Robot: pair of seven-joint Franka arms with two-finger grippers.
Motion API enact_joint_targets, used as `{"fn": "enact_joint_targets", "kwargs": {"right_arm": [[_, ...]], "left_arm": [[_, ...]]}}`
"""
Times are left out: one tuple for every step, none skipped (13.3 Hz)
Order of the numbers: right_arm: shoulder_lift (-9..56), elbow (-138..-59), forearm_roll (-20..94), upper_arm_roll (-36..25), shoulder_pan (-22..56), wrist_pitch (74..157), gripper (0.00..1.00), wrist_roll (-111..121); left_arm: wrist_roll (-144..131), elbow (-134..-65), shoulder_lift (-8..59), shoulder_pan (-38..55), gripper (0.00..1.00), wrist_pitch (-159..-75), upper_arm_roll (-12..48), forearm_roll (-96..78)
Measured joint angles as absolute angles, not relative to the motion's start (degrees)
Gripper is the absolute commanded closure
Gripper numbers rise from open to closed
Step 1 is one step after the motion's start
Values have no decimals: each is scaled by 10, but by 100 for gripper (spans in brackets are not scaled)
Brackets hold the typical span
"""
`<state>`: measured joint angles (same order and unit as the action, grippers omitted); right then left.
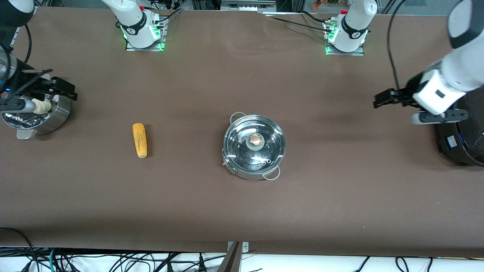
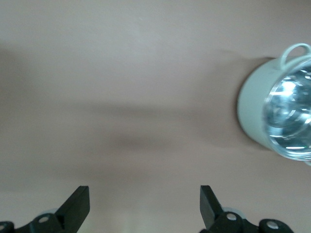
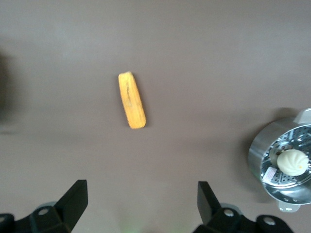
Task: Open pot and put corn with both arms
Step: 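Reach the right gripper to the corn while the left gripper reaches the lid knob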
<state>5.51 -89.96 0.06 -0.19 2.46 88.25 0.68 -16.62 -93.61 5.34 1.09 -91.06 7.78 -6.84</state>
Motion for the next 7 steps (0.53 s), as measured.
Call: {"fn": "enact_joint_targets", "kwargs": {"right_arm": [[71, -902, 1, -2, 34, 881, 0, 7], [91, -905, 1, -1, 41, 882, 0, 6], [110, -913, 1, -1, 47, 892, 0, 6], [126, -925, 1, -1, 52, 918, 0, 6], [139, -943, 1, -1, 57, 951, 0, 6], [148, -965, 1, -1, 60, 985, 0, 6], [156, -989, 1, -1, 62, 1020, 0, 6]], "left_arm": [[-201, -933, 60, 36, 0, -911, 90, -69], [-238, -923, 73, 65, 0, -912, 97, -70], [-281, -903, 95, 95, 0, -914, 99, -70], [-318, -875, 125, 121, 0, -917, 100, -70], [-349, -837, 164, 147, 0, -923, 100, -70], [-375, -799, 203, 168, 0, -926, 99, -70], [-402, -763, 243, 184, 0, -936, 100, -70]]}}
